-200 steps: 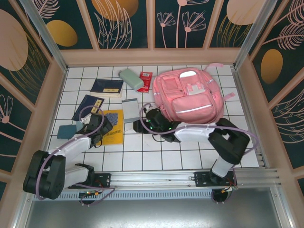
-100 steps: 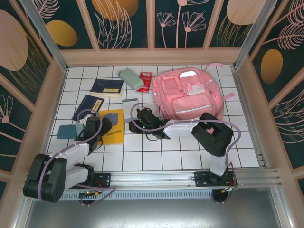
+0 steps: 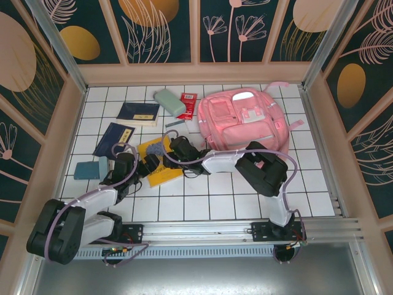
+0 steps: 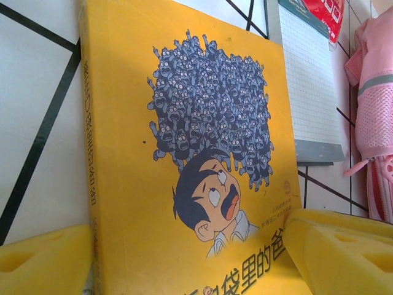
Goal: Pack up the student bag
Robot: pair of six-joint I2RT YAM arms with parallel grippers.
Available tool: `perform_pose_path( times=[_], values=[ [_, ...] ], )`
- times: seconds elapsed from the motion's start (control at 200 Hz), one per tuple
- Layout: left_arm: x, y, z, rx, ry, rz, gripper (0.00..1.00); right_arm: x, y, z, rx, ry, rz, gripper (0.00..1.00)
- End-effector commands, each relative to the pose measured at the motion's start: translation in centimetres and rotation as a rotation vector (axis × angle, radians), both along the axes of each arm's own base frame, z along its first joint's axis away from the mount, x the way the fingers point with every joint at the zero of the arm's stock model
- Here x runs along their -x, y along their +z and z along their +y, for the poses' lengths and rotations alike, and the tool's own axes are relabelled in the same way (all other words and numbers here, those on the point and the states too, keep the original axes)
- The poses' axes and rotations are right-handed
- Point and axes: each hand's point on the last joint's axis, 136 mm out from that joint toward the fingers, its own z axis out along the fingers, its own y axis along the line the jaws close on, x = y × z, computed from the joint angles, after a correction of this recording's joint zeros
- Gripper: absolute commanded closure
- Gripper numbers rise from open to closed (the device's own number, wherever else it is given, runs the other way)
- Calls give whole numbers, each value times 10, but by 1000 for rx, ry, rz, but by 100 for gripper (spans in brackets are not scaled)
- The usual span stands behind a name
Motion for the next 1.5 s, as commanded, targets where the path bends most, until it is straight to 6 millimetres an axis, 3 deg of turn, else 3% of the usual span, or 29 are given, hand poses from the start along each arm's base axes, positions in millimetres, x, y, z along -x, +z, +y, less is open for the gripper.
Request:
perform_pose_path(
  times=[0.0,0.185,0.255,0.35,0.525,0.711,0.791,0.886,1.121,1.196,1.361,1.496],
  values=[
    [27,-30,3,-17,5,162,12,1,-8,-14,74,-25,-8,63],
    [29,-38,9,-47,29,196,12,-7,21,-29,105,-49,-91,61],
    [30,-38,11,-54,39,203,12,-12,24,-37,121,-58,-107,59],
    [32,-39,18,-82,67,219,12,-17,13,-45,129,-55,-88,59],
    [37,-44,19,-100,80,249,12,-10,-12,-31,117,13,-32,59],
    [39,-49,-5,-32,-18,261,14,-2,-31,-20,104,36,24,66],
    [36,-38,-31,90,-116,211,15,0,-33,-18,91,39,40,71],
    [31,-11,-51,221,-185,98,19,2,-34,-17,77,40,50,74],
    [26,68,-61,325,-264,-211,25,6,-34,-15,40,47,74,76],
    [26,75,-61,325,-275,-243,25,6,-29,-13,23,51,75,76],
    [29,65,-69,380,-303,-211,28,8,-25,-11,5,57,79,76],
    [25,76,-76,437,-325,-255,34,11,-24,-12,-10,57,91,76]
  ],
)
